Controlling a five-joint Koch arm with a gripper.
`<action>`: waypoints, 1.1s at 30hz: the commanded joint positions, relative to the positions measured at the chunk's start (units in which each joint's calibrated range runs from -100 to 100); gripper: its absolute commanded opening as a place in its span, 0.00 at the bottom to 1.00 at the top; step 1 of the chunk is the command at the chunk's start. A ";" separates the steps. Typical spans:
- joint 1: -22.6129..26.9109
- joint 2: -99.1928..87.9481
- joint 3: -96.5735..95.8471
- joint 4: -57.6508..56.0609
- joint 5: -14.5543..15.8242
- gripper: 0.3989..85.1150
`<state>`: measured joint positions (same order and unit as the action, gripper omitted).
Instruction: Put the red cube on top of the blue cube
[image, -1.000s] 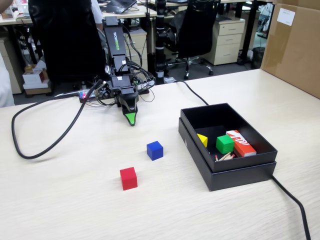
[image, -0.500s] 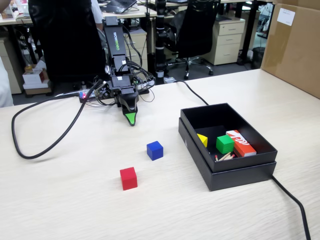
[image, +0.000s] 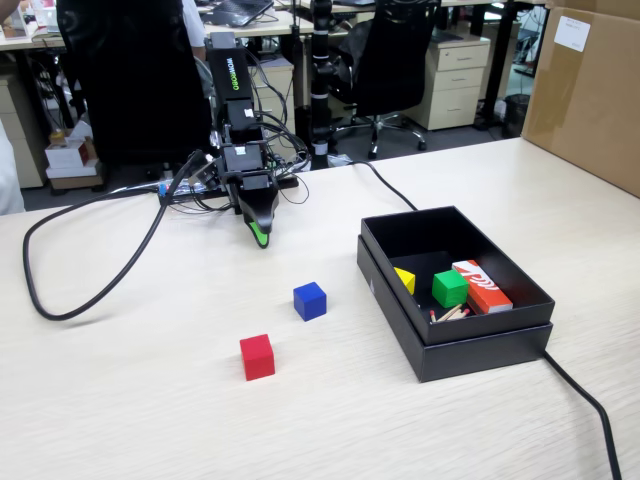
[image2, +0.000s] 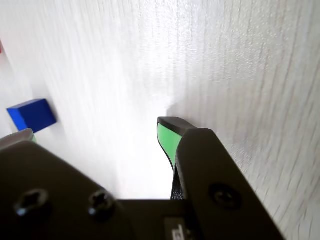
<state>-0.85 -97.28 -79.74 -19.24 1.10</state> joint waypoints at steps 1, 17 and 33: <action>0.00 3.02 11.01 -8.62 0.73 0.55; -1.81 51.44 72.94 -30.91 -1.03 0.55; -4.54 83.68 96.15 -30.91 -5.23 0.55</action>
<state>-5.15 -14.43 10.73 -49.98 -3.49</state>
